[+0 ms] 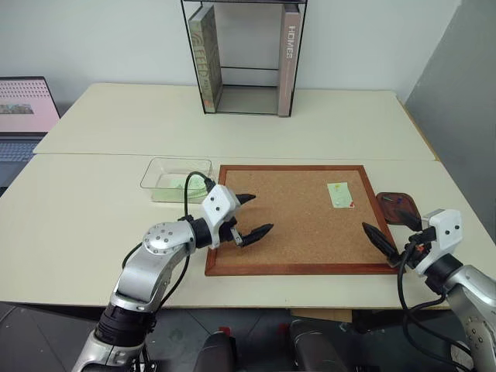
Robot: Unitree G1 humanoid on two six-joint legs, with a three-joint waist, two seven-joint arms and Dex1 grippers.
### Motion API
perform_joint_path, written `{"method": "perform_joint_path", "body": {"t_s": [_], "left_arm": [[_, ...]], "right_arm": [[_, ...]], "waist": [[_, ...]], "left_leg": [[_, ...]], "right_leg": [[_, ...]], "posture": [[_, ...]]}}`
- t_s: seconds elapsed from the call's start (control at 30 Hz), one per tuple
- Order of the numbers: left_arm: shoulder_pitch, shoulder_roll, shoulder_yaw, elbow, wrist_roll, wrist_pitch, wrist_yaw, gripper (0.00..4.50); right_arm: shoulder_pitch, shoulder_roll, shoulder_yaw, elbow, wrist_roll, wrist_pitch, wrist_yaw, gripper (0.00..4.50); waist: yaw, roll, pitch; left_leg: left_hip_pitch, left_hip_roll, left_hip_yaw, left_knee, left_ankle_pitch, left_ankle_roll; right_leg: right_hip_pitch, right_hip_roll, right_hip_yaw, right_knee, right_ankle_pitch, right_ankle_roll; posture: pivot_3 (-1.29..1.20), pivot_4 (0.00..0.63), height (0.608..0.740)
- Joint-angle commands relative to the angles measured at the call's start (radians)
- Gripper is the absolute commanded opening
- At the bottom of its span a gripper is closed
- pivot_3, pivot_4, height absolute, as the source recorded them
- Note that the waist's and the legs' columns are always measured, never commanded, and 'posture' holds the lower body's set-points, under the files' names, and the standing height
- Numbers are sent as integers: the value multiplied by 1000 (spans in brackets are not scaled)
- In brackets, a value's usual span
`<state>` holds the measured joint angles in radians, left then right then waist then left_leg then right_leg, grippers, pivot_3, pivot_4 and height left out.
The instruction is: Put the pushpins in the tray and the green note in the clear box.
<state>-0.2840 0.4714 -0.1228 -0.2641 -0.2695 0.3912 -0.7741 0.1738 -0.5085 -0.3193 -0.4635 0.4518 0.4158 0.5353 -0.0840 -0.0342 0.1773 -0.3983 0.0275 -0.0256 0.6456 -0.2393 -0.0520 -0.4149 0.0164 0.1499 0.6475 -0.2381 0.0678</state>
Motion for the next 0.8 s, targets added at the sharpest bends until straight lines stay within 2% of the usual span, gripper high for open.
{"method": "perform_joint_path", "body": {"t_s": [0.03, 0.2, 0.5, 0.8], "left_arm": [[-3, -9, 7, -9, -6, -35, 3, 4469], [-1, 1, -12, -14, 32, -16, 24, 4469], [9, -5, -4, -42, -1, 68, 40, 4469], [-23, -30, -10, -4, 0, 31, 44, 4469]], "right_arm": [[-23, -13, -10, -25, 9, -13, 3, 4500], [-34, -11, 3, -52, 10, 13, -13, 4500], [-37, -12, 17, -69, 12, 33, -16, 4500], [-48, -8, 27, -94, 17, 56, -28, 4500]], "waist": [[0, 0, 0], [1, 0, 0], [1, 0, 0], [1, 0, 0]], "left_leg": [[0, 0, 0, 0, 0, 0], [0, 0, 0, 0, 0, 0], [0, 0, 0, 0, 0, 0], [0, 0, 0, 0, 0, 0]], "right_leg": [[0, 0, 0, 0, 0, 0], [0, 0, 0, 0, 0, 0], [0, 0, 0, 0, 0, 0], [0, 0, 0, 0, 0, 0]], "posture": [[0, 150, 740], [0, 150, 740], [0, 150, 740], [0, 150, 740]]}}
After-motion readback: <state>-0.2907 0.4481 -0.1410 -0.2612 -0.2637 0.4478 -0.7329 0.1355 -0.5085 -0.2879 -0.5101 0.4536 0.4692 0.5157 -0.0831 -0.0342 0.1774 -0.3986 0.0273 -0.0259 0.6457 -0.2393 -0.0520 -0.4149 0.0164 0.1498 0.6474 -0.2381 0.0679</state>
